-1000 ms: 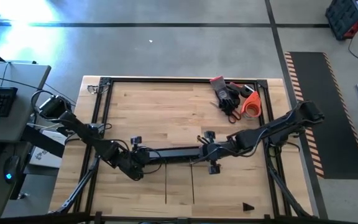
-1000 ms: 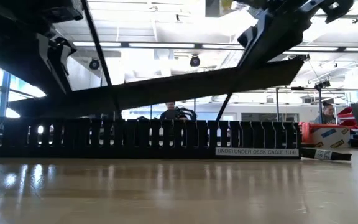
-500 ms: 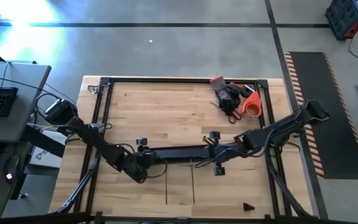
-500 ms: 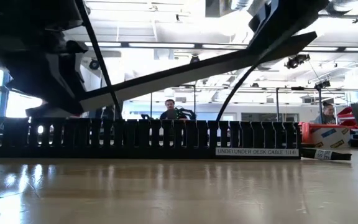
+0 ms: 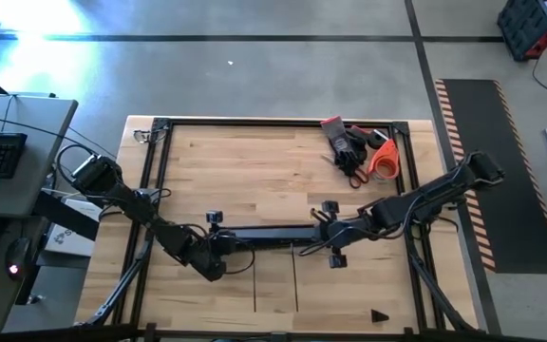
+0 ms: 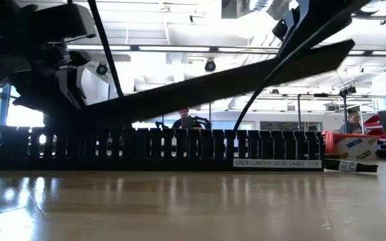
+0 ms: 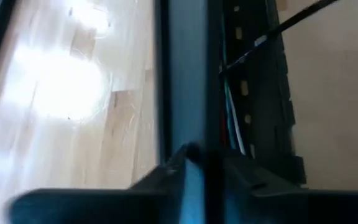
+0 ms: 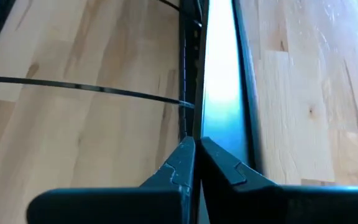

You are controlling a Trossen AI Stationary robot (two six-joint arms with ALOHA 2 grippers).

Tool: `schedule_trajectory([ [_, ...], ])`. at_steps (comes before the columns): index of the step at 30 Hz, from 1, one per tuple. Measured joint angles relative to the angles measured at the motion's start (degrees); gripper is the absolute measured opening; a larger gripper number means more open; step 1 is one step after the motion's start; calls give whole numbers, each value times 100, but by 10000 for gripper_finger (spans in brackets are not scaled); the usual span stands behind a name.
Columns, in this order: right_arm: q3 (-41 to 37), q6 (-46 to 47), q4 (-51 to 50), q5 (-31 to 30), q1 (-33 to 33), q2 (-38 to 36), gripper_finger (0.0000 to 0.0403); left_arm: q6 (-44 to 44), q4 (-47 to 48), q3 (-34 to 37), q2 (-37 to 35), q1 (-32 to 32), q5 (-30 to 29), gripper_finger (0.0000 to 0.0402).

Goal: Ziptie cables
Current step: Close the black cable duct

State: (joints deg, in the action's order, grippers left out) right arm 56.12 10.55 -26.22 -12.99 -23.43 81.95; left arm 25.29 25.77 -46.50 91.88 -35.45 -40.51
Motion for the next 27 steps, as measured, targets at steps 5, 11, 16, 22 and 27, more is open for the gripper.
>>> schedule_trajectory([
  [5,0,-153,-51,60,-115,0,0,57,437,-328,0,-25,224,9],
  [11,1,-349,-286,-50,-266,-140,27,58,1686,-1496,0,-23,833,4],
  [16,4,-149,-549,-28,-347,-676,106,463,2098,-2365,-2,-15,1865,2],
  [22,7,-460,-237,-161,-975,-1266,194,1973,1529,-2651,-7,14,2757,1],
  [27,9,-669,743,-817,-1671,-1101,201,3051,-287,-1941,13,-40,3087,1],
])
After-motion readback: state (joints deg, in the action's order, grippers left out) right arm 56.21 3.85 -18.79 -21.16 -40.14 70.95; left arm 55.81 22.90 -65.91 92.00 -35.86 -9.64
